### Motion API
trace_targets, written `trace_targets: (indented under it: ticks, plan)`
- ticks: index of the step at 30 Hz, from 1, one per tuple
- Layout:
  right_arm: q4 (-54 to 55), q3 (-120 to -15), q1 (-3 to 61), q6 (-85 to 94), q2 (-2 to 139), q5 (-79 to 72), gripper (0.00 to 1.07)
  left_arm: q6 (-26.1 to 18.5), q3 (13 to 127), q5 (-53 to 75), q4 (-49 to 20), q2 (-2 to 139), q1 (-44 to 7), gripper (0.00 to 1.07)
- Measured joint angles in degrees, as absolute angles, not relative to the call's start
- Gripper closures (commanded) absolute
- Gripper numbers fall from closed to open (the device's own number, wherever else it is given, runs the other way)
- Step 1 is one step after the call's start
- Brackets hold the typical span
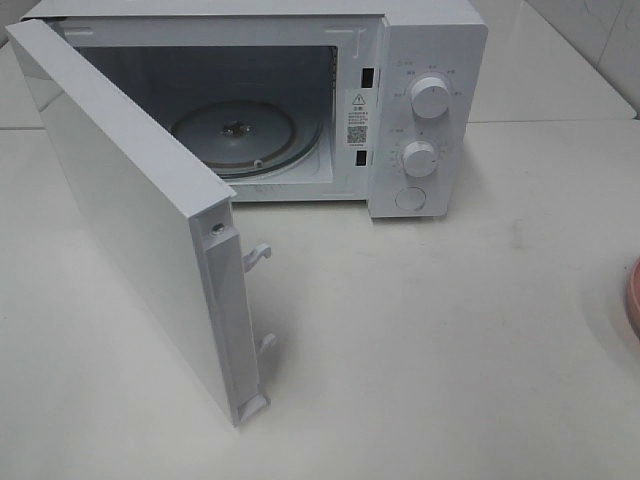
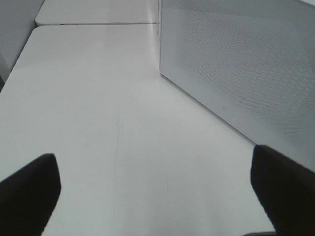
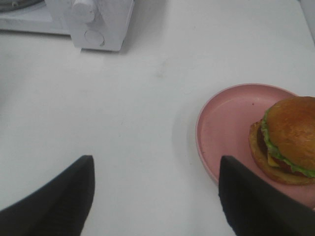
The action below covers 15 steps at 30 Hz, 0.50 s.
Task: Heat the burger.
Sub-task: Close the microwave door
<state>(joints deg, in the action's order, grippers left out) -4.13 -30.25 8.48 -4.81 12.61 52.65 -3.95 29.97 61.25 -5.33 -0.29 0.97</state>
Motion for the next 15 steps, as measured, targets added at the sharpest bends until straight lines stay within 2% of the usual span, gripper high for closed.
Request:
trace_targets:
  ticks: [7,15]
  plan:
    - [-3.6,-29.5,4.6,-4.8,4.7,55.1,0.38,-4.0,30.0,61.2,-5.3,-0.3,1.0,0.08]
    - [-1.1,-28.6,3.8,-1.8,-0.2,57.2,0.37,-4.0,30.0,61.2,-5.3,-0.3,1.0,0.08]
